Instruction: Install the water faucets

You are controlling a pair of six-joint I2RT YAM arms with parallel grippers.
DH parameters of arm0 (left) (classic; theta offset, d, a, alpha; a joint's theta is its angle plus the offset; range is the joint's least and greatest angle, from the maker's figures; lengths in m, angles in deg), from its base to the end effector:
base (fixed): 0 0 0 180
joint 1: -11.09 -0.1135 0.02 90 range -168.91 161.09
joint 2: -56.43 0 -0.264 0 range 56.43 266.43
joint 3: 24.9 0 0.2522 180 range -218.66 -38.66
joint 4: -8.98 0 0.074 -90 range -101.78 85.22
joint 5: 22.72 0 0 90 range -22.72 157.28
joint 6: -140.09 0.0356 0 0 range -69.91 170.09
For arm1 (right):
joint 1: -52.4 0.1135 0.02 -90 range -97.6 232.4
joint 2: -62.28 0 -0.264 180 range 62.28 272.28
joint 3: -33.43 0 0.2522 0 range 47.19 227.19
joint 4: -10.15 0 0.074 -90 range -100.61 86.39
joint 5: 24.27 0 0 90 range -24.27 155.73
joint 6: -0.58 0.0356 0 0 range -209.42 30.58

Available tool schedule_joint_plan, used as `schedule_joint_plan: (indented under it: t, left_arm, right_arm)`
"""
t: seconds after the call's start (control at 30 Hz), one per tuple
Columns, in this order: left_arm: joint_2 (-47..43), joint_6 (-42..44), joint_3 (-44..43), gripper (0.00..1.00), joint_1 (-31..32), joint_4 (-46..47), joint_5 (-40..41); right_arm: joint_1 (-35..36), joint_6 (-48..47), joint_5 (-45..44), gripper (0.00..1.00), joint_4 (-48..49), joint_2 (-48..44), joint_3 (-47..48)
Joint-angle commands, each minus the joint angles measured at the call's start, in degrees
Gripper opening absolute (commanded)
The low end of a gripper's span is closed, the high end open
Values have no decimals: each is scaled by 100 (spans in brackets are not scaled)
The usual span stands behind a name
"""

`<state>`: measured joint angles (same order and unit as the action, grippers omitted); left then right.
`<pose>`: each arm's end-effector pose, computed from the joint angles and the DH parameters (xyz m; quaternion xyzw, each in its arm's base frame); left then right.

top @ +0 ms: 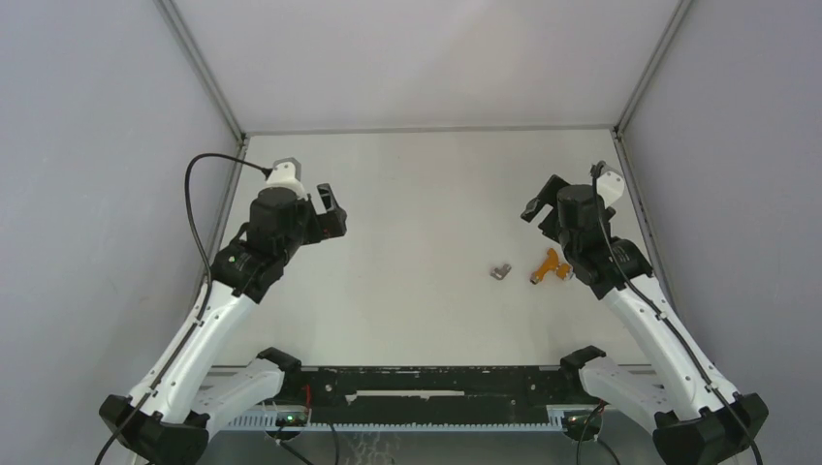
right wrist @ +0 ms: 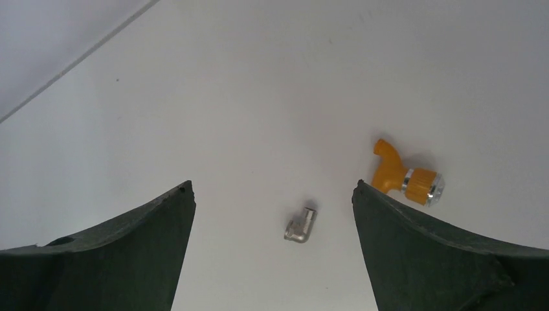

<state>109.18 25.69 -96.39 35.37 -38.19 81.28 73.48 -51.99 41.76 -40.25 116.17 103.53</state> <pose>0.1808 -0.0721 0.3530 -0.0633 0.8526 -0.1140 0.5060 0.1869 0.0565 0.3373 0.2191 0.8419 0.0636 0.4891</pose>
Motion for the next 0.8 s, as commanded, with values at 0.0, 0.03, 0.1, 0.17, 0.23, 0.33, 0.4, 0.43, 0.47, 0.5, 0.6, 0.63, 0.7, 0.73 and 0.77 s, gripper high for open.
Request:
schedule_joint_plan:
  t: [0.0, 0.03, 0.1, 0.17, 0.23, 0.33, 0.4, 0.43, 0.47, 0.5, 0.6, 0.63, 0.7, 0.73, 0.77]
  left_arm:
    - [-8, 41, 125, 100, 26, 193, 50]
    - [4, 44, 115, 100, 30, 170, 30]
    - [17, 54, 113, 100, 30, 172, -3]
    - [25, 35, 130, 100, 33, 191, -30]
    - [33, 47, 149, 100, 38, 226, -151]
    - [67, 54, 236, 100, 347, 363, -67]
    - [228, -1, 210, 100, 768, 326, 361]
    - [366, -49, 165, 100, 979, 262, 586]
    - [517, -100, 110, 100, 1199, 196, 753]
    - [691, -155, 34, 100, 1401, 131, 914]
    - [1115, -305, -120, 100, 1845, 91, 1032]
    - [1197, -365, -171, 100, 1900, 108, 1001]
    - [1257, -426, -213, 100, 1930, 176, 904]
    - [1267, -433, -220, 100, 1930, 233, 881]
    - [1257, -427, -224, 100, 1926, 272, 889]
  right_arm:
    - [-51, 3, -421, 97, 85, -87, -178]
    - [-47, 10, -422, 97, 56, -91, -195]
    - [-55, 149, -441, 97, -53, -78, -203]
    - [-50, 204, -502, 96, -147, -51, -206]
    - [-53, 316, -675, 97, -292, 0, -204]
    - [-504, 534, 16, 100, -501, 53, -221]
    - [-1025, 549, 942, 100, -451, 124, -383]
    - [-1163, 545, 1244, 100, -404, 175, -507]
    - [-1173, 556, 1401, 100, -379, 229, -586]
    - [-1058, 551, 1401, 100, -348, 300, -649]
    - [-378, 753, 1079, 100, -430, 654, -741]
    - [-234, 858, 1044, 100, -480, 823, -751]
    - [-45, 991, 1041, 95, -466, 1222, -764]
    - [43, 1025, 1045, 93, -405, 1401, -758]
    - [94, 1096, 1018, 89, -352, 1594, -748]
